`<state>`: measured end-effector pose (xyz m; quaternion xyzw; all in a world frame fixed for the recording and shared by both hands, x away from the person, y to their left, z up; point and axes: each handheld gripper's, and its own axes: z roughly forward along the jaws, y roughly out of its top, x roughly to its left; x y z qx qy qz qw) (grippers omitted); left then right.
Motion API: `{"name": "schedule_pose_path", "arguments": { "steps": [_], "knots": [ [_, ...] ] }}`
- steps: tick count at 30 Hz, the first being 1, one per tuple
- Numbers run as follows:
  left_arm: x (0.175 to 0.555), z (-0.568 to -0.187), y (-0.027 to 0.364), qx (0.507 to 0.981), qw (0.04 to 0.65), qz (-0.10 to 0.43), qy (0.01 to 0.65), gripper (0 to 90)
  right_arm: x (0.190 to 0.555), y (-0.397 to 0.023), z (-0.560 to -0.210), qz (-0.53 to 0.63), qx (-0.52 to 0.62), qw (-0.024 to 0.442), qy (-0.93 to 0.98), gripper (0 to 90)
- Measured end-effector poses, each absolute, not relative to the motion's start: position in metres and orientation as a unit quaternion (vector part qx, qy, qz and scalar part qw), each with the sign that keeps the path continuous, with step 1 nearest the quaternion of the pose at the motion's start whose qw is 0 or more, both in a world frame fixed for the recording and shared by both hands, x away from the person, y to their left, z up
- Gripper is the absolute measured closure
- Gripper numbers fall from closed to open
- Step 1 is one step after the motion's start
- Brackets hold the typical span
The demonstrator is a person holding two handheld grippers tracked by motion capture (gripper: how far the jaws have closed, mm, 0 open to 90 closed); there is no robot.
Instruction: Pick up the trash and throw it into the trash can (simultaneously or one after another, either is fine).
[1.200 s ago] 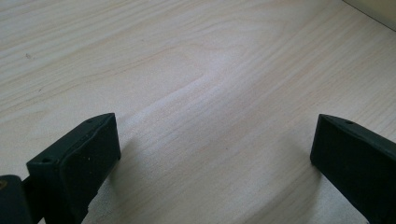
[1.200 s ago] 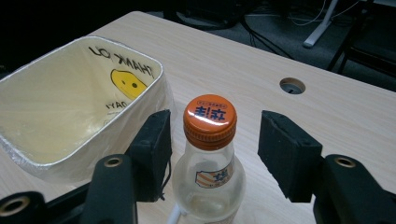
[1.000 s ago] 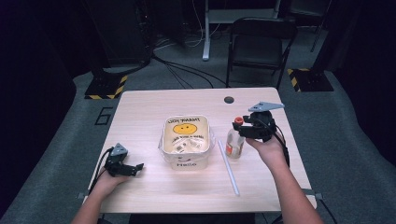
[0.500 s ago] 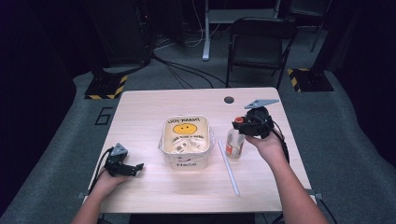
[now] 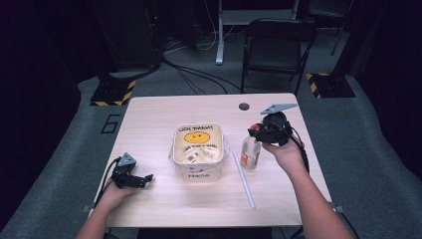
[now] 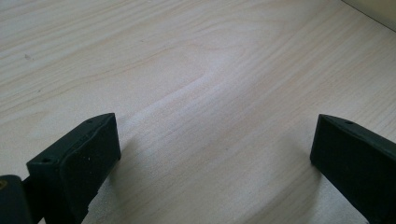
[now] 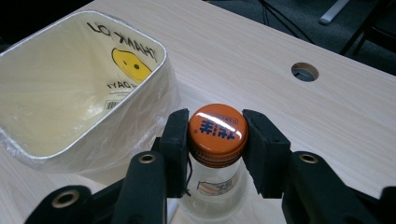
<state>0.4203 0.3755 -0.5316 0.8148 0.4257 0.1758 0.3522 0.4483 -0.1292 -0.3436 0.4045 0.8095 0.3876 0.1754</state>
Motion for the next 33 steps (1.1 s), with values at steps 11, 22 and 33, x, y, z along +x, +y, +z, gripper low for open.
{"name": "schedule_pose_path", "arguments": {
  "steps": [11,22,33],
  "knots": [
    [0.420,-0.532,0.376,0.815,0.352,0.176,0.425,1.4,0.445,-0.134,-0.339,0.398,0.391,0.180,0.810,62.1],
    [0.420,-0.532,0.376,0.816,0.352,0.176,0.425,1.5,0.437,-0.133,-0.319,0.410,0.379,0.185,0.809,62.2],
    [0.420,-0.532,0.376,0.815,0.352,0.176,0.425,1.5,0.430,-0.130,-0.300,0.415,0.367,0.195,0.810,62.1]
  ]
}}
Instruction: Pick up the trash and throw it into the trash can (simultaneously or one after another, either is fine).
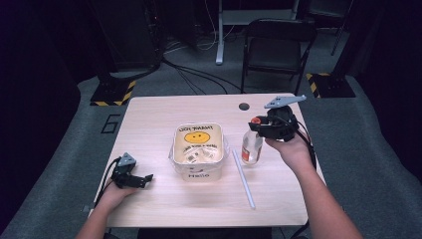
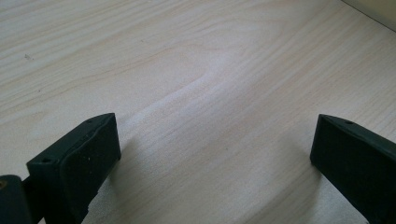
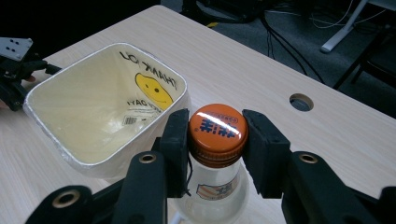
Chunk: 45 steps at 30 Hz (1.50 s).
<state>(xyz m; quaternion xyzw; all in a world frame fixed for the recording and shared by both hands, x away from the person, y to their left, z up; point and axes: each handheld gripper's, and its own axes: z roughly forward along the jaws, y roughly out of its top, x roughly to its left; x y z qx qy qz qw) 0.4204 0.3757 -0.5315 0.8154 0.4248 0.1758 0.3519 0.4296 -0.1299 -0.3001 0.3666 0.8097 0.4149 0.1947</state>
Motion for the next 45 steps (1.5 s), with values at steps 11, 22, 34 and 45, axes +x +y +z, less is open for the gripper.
{"name": "schedule_pose_path", "arguments": {
  "steps": [11,22,34,45],
  "knots": [
    [0.421,-0.531,0.376,0.817,0.351,0.177,0.423,1.5,0.427,-0.126,-0.282,0.420,0.358,0.202,0.809,62.2],
    [0.421,-0.532,0.376,0.816,0.353,0.176,0.422,1.5,0.426,-0.120,-0.267,0.424,0.351,0.209,0.808,62.2],
    [0.421,-0.531,0.376,0.818,0.351,0.175,0.421,1.5,0.428,-0.107,-0.247,0.424,0.334,0.214,0.814,62.2],
    [0.421,-0.532,0.376,0.816,0.354,0.176,0.422,1.5,0.430,-0.099,-0.229,0.435,0.328,0.215,0.810,62.2]
  ]
}}
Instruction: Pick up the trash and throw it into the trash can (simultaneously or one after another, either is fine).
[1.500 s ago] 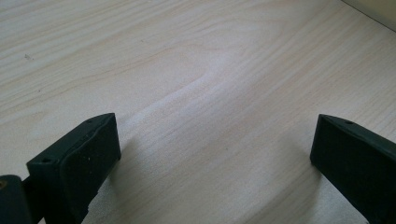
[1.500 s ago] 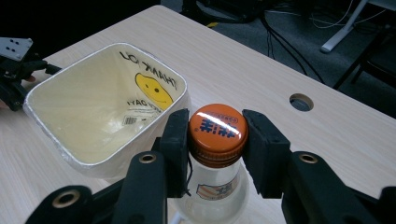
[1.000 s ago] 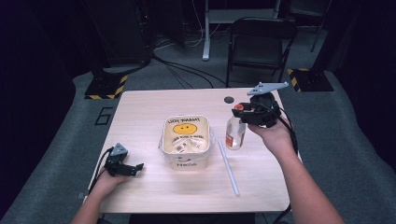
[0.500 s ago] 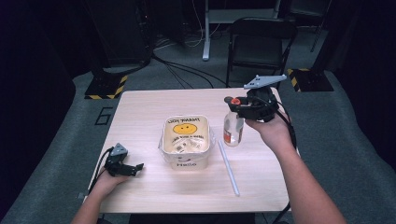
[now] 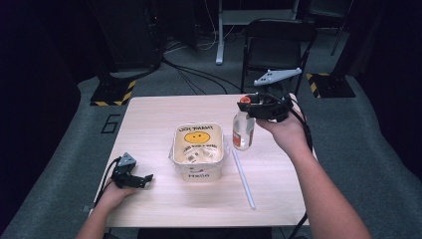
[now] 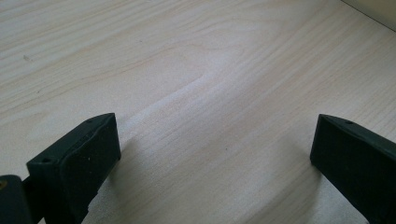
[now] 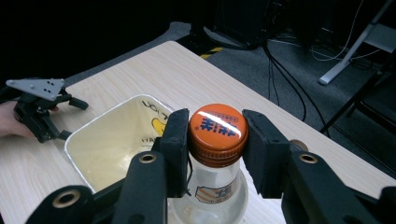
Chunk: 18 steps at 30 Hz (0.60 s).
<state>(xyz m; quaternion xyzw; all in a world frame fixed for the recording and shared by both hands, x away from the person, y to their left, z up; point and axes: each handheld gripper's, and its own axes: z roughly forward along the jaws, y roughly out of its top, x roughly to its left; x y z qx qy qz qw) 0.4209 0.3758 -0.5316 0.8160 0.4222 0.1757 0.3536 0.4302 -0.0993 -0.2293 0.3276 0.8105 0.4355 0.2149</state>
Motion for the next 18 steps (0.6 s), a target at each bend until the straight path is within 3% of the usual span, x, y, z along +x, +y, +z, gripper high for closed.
{"name": "schedule_pose_path", "arguments": {
  "steps": [18],
  "knots": [
    [0.421,-0.531,0.376,0.816,0.353,0.175,0.422,1.5,0.435,-0.081,-0.201,0.454,0.309,0.220,0.806,62.2]
  ]
}}
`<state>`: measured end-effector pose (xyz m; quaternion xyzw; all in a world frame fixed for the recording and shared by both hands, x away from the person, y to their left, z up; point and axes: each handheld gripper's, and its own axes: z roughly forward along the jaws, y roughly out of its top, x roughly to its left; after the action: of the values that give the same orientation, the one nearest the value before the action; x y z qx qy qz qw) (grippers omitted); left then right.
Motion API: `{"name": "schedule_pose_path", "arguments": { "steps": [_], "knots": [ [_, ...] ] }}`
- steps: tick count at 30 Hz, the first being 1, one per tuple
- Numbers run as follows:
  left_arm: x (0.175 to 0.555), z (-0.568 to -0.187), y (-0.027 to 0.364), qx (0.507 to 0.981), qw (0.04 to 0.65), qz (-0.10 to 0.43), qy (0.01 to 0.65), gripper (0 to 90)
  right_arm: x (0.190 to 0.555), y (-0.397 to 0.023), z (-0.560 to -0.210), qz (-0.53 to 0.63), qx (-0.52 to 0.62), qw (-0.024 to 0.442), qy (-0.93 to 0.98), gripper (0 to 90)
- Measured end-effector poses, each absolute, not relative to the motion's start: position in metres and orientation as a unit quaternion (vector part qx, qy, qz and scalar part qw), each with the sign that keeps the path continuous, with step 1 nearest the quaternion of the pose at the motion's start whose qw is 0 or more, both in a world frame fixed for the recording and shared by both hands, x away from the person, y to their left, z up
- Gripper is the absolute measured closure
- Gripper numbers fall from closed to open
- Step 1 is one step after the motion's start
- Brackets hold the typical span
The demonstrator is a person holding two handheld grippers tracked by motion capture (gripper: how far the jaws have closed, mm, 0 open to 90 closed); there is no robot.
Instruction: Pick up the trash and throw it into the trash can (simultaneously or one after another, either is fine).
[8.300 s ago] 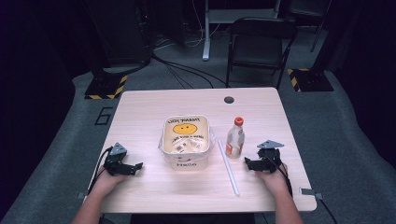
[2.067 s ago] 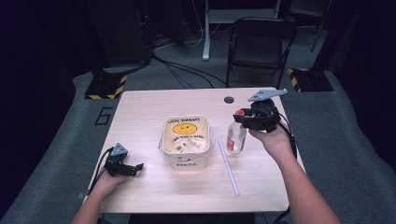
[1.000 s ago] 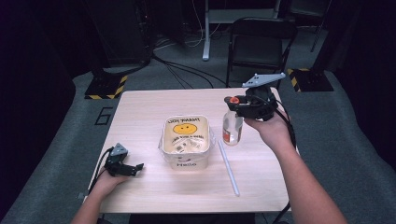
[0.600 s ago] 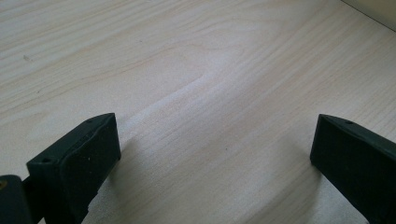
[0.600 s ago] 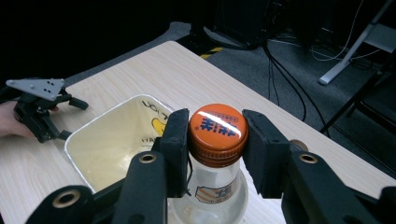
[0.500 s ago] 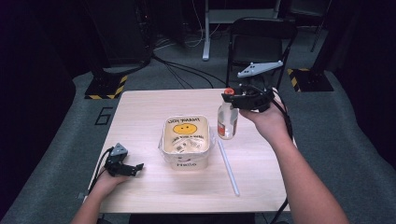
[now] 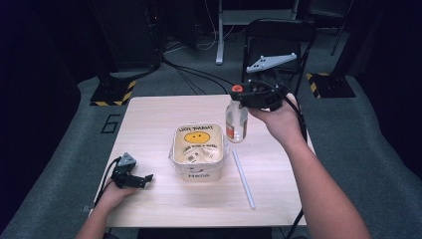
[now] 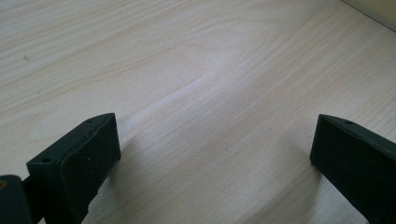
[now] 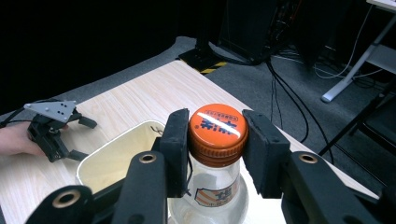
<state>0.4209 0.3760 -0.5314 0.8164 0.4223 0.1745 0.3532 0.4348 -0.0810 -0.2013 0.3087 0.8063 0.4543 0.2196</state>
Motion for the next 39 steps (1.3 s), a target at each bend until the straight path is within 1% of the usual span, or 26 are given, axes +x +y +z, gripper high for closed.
{"name": "schedule_pose_path", "arguments": {
  "steps": [19,39],
  "knots": [
    [0.421,-0.531,0.376,0.817,0.353,0.175,0.421,1.5,0.441,-0.047,-0.189,0.468,0.278,0.214,0.811,62.2],
    [0.421,-0.531,0.376,0.816,0.354,0.176,0.422,1.5,0.452,-0.022,-0.194,0.474,0.266,0.209,0.813,62.2]
  ]
}}
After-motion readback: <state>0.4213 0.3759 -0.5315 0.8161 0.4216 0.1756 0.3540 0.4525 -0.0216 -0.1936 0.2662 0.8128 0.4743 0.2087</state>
